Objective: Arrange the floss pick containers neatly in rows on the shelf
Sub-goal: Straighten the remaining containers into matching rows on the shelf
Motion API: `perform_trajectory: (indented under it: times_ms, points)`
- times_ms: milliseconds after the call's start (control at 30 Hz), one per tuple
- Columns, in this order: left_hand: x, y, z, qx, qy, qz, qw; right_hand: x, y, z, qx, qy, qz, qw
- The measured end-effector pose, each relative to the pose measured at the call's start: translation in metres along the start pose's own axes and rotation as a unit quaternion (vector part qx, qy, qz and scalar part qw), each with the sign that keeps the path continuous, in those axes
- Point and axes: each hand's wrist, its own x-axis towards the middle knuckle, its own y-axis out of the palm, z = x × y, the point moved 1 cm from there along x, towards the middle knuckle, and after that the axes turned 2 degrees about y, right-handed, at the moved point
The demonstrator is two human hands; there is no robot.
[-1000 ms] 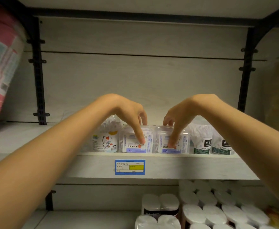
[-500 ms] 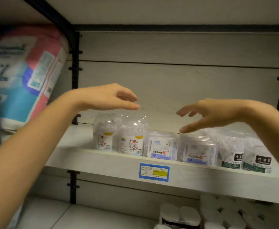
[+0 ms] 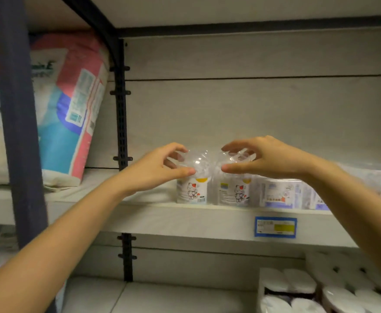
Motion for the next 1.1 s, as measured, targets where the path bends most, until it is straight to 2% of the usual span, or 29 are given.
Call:
perform_trajectory:
  times_ms: [133,267,500,600,633,733,833,933,1100]
  points:
    - [0.004,0.004,0.002,-0.013,0.012,-0.023,1.000,-0.001,0.005,0.001,0.002,0.021,-0.007,1.000]
    - [0.005,0.004,-0.002,0.025,0.018,-0.047,0.998,0.000,0.006,0.004,-0.011,0.030,-0.013,0.999]
    - [0.007,-0.004,-0.009,0.076,0.005,-0.025,0.997,-0.001,-0.001,0.005,-0.010,0.030,0.007,0.999]
    - [0.031,-0.020,-0.011,0.052,-0.006,-0.085,0.995,0.011,-0.020,-0.008,0.001,0.049,-0.015,0.999]
    - [0.042,-0.023,-0.011,0.044,-0.008,-0.083,0.996,0.018,-0.025,-0.013,-0.004,0.058,-0.019,0.998]
    - [0.069,-0.019,-0.006,-0.024,-0.025,0.015,0.999,0.040,-0.023,-0.025,-0.021,0.077,0.026,0.996]
    - [0.083,-0.006,-0.001,-0.030,-0.066,0.087,0.994,0.055,-0.009,-0.029,0.003,0.108,0.092,0.990]
    - [0.087,0.000,0.004,-0.029,-0.076,0.112,0.990,0.059,-0.003,-0.031,0.047,0.135,0.120,0.982]
    - [0.088,-0.002,0.007,-0.027,-0.077,0.110,0.991,0.060,-0.003,-0.032,0.056,0.136,0.122,0.982]
